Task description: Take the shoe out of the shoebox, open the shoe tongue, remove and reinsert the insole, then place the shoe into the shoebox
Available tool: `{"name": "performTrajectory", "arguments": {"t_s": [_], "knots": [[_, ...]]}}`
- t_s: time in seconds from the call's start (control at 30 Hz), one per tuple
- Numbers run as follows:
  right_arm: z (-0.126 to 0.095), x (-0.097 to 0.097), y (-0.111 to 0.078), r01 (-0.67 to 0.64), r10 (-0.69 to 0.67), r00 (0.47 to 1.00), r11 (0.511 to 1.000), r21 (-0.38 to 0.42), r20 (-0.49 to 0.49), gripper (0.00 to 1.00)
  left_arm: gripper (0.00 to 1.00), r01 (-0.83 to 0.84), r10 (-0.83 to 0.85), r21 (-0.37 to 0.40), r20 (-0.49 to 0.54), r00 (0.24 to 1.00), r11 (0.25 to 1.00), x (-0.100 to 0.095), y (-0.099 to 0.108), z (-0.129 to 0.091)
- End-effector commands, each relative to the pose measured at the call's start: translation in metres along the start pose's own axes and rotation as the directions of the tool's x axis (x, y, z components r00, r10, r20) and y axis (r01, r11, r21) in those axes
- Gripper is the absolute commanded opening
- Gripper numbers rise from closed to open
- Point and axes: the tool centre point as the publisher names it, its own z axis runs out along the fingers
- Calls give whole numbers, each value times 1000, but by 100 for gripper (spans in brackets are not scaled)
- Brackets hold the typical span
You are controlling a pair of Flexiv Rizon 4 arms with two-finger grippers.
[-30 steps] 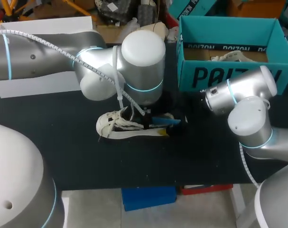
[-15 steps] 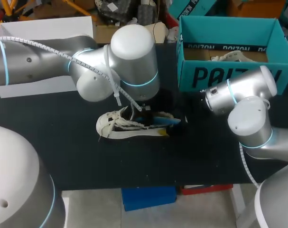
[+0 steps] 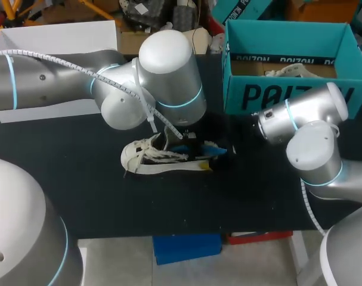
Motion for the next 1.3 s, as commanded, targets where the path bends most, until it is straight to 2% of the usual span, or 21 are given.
{"name": "performTrajectory", "arguments": {"t_s": [0.03, 0.2, 0.3, 0.57, 0.63, 0.93, 1.13, 1.3], "knots": [[1, -1, -1, -1, 1, 1000, 1000, 1, 1, 0, 0, -7, 7, 2, 3, 1000, 1000, 2, -1, -2], [1, -1, -1, -1, 1, 1000, 1000, 1, 1, 0, 0, -28, 29, 42, -19, 999, 999, 6, 2, -9], [1, -1, -1, -1, 1, 1000, 1000, 1, 1, 0, 0, -61, 63, 72, -21, 998, 996, 13, 0, -21], [1, -1, -1, -1, 1, 1000, 1000, 1, 1, 0, 0, -88, 92, 180, -13, 996, 980, 27, -7, -63], [1, -1, -1, -1, 1, 1000, 1000, 1, 1, 0, 0, -78, 88, 238, -29, 996, 968, 31, -10, -75], [1, -1, -1, -1, 1, 1000, 1000, 1, 1, 0, 0, -28, 42, 400, -26, 999, 916, 59, -50, -144], [1, -1, -1, -1, 1, 1000, 1000, 1, 1, 0, 0, 78, -46, 555, -70, 996, 828, 64, -68, -196], [1, -1, -1, -1, 1, 1000, 1000, 1, 1, 0, 0, 148, -92, 662, -119, 989, 734, 67, -72, -242]]}}
